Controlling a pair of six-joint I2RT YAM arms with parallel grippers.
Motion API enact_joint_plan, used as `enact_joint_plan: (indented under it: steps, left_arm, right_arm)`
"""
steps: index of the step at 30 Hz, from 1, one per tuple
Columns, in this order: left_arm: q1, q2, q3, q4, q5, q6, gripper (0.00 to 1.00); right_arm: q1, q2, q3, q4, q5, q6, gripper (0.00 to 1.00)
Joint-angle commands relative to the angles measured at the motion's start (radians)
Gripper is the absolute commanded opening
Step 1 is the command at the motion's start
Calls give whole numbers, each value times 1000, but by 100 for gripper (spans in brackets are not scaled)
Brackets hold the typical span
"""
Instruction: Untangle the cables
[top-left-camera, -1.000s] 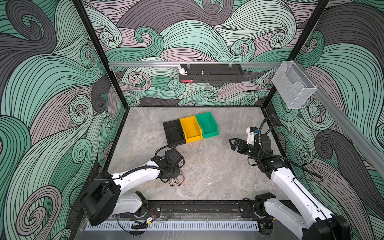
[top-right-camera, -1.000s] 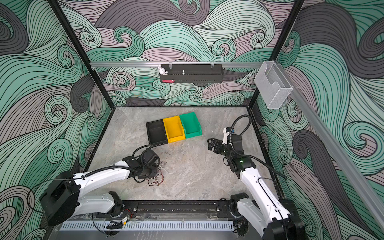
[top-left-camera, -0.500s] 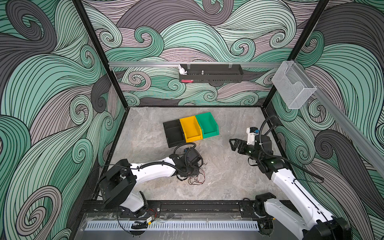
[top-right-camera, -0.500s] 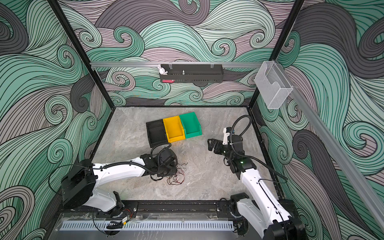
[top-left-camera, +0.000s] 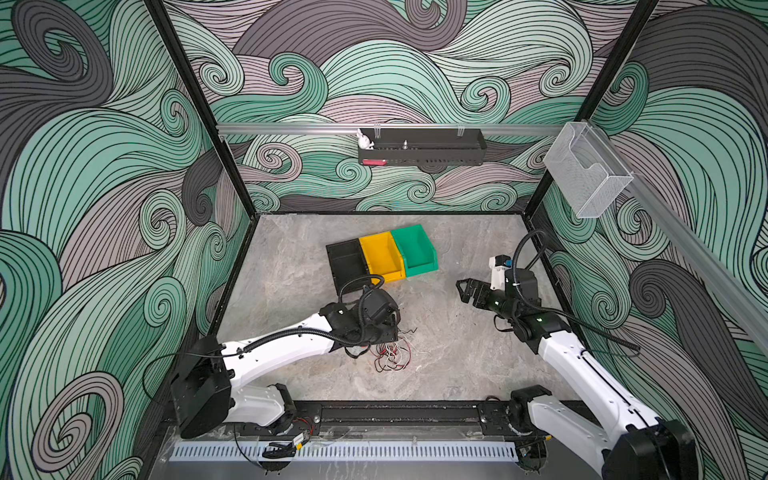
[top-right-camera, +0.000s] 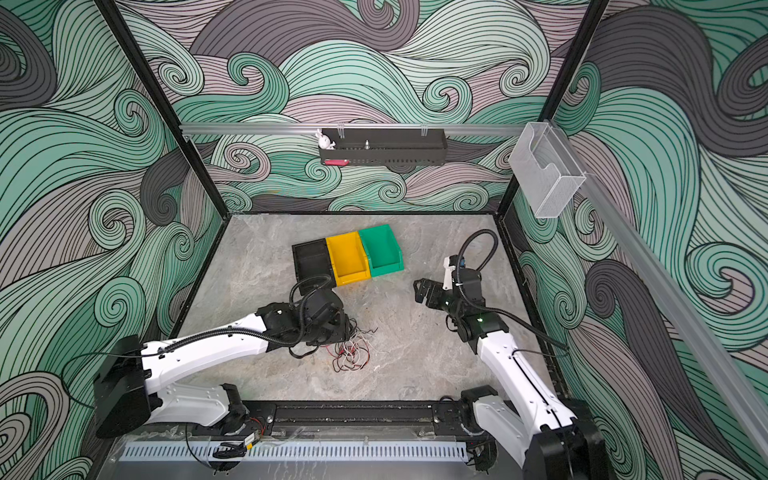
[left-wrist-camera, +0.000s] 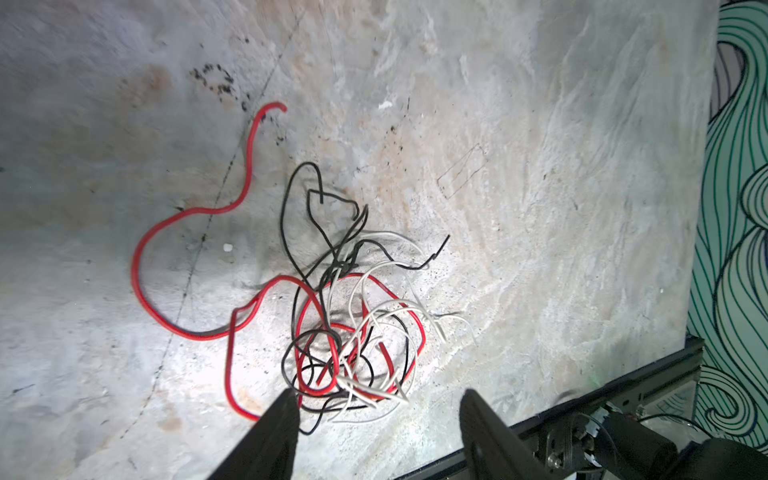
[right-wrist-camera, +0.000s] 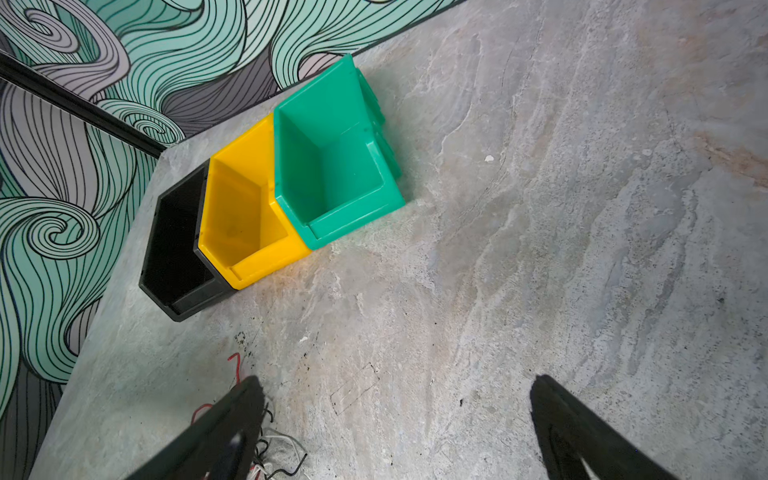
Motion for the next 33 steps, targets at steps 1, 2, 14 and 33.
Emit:
enact_joint_plan:
  steps: [1, 2, 14, 33]
  left_arm:
    - [57, -80, 2, -111, -83, 65, 64]
    - [84, -101, -8, -117, -78, 79, 64]
    - [482, -52, -5, -104, -2, 250, 64]
    - [697, 72, 37, -38, 209, 318, 62]
  right_arm:
    - [6, 60, 69, -3, -34, -38, 99]
    - [7, 87, 88, -12, -43, -47, 99]
    - [36, 427, 298, 1, -39, -176, 97]
    - [76, 1033, 895, -123, 59, -222, 64]
